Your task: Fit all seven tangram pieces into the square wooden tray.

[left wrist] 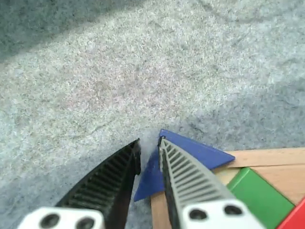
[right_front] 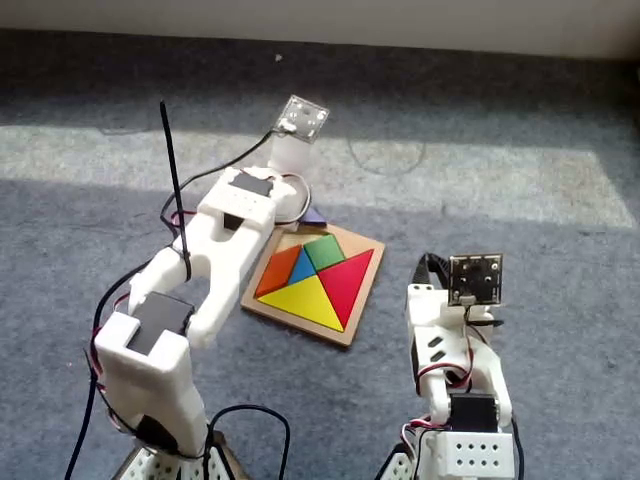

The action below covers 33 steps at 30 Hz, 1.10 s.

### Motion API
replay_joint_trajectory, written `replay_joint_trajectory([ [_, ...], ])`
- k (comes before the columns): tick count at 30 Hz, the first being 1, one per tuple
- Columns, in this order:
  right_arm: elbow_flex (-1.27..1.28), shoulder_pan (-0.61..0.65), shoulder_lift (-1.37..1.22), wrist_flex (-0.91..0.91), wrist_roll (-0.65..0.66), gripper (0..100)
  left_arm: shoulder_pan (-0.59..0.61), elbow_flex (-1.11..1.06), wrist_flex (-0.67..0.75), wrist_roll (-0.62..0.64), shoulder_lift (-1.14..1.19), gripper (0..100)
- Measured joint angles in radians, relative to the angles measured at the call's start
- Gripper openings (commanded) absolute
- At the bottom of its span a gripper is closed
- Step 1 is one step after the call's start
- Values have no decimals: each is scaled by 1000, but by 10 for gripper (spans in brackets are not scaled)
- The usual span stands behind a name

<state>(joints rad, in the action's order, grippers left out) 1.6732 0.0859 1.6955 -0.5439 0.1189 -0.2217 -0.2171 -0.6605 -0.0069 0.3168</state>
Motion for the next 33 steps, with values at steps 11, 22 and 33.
replay_joint_trajectory([
  [11, 2, 0, 3, 0, 46, 20, -51, 14, -196, -144, 0, 5],
  [22, 2, 0, 3, 0, 54, 20, -55, -74, -259, -146, -107, 5],
  [33, 2, 0, 3, 0, 54, 20, -55, -149, -196, -146, -204, 5],
])
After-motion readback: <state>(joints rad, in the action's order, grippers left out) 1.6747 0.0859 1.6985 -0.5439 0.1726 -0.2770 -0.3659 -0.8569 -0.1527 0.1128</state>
